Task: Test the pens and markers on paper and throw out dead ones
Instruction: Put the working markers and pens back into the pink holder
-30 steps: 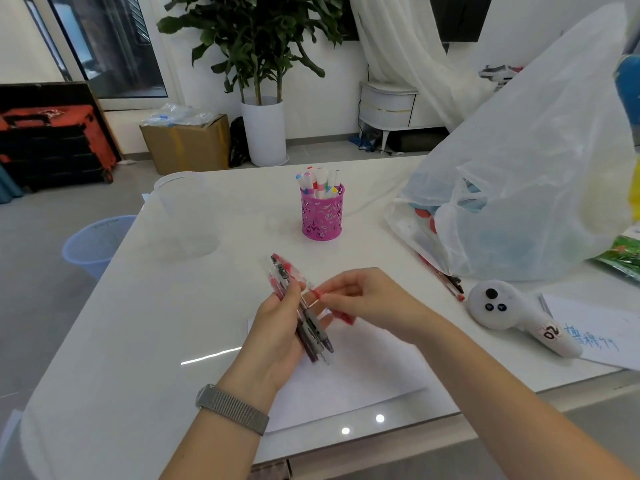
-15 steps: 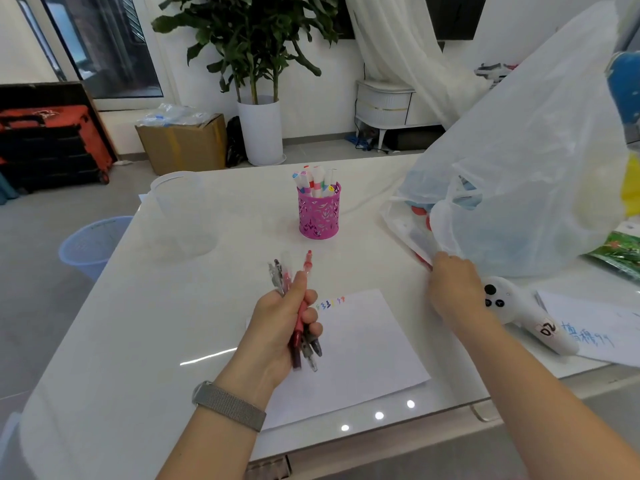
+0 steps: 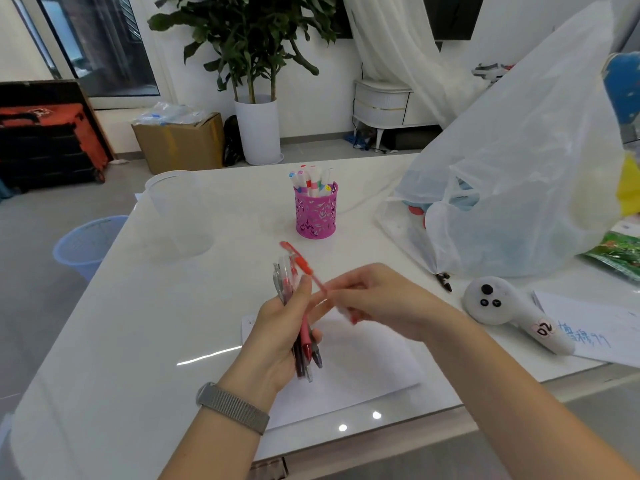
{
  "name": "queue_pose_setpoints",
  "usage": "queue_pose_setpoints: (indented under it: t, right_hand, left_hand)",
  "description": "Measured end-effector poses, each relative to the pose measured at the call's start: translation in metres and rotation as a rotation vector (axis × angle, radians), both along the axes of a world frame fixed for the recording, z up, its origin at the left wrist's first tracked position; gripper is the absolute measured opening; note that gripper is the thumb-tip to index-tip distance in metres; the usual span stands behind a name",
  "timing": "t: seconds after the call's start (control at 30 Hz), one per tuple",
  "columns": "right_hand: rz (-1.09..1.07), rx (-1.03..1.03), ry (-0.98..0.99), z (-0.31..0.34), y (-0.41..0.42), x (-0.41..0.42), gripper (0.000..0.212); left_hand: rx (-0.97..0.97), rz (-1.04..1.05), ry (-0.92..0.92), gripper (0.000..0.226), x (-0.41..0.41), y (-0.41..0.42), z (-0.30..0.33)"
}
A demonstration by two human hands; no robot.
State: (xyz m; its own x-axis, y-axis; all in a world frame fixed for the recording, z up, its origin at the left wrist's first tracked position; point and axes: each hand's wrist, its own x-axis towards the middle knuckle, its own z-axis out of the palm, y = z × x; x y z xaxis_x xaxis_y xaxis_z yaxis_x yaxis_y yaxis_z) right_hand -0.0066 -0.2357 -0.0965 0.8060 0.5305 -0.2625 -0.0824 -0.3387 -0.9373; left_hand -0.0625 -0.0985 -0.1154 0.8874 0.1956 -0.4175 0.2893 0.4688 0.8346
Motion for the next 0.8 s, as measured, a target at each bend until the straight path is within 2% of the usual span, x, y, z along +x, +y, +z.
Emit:
queue_pose_setpoints:
  t: [0.07, 0.13, 0.2, 0.27, 0.3, 0.4, 0.53, 0.63, 0.73, 0.8]
  right_hand:
    - [0.031, -0.061, 0.000, 0.003, 0.000, 0.000, 0.014]
    - [-0.167, -0.233, -0.170, -0.005, -0.016, 0.017, 0.014]
    - [-0.349, -0.652, -0.443, -0.019, -0.042, 0.037, 0.016]
    - [-0.412, -1.051, -0.529, -0.033, -0.065, 0.045, 0.022]
    - [-0.421, -1.138, -0.529, -0.041, -0.073, 0.048, 0.022]
    - [-0.437, -1.123, -0.542, -0.058, -0.087, 0.061, 0.021]
    - [-0.528, -0.809, -0.586, -0.064, -0.096, 0.081, 0.016]
    - [-0.664, -0.609, -0.546, -0.058, -0.099, 0.087, 0.036]
    - [-0.700, -0.617, -0.499, -0.054, -0.098, 0.095, 0.036]
    - [-0.632, -0.680, -0.403, -0.050, -0.093, 0.097, 0.032]
  left_hand:
    - [0.034, 0.003, -0.021, 0.022, -0.002, 0.000, 0.001]
    - [0.044, -0.005, -0.026, 0.027, -0.004, 0.002, 0.002]
    - [0.044, -0.005, -0.018, 0.029, -0.004, 0.004, 0.002]
    - [0.032, 0.003, -0.022, 0.017, -0.003, 0.005, 0.002]
    - [0.036, 0.002, -0.021, 0.010, -0.004, 0.005, 0.002]
    - [0.112, -0.022, 0.006, 0.004, -0.003, 0.004, 0.003]
    - [0.144, -0.043, 0.006, 0.009, -0.003, 0.004, 0.003]
    - [0.158, -0.055, 0.005, 0.011, -0.004, 0.005, 0.002]
    - [0.159, -0.045, 0.014, 0.010, -0.005, 0.008, -0.001]
    - [0.168, -0.040, 0.020, 0.010, -0.003, 0.011, -0.003]
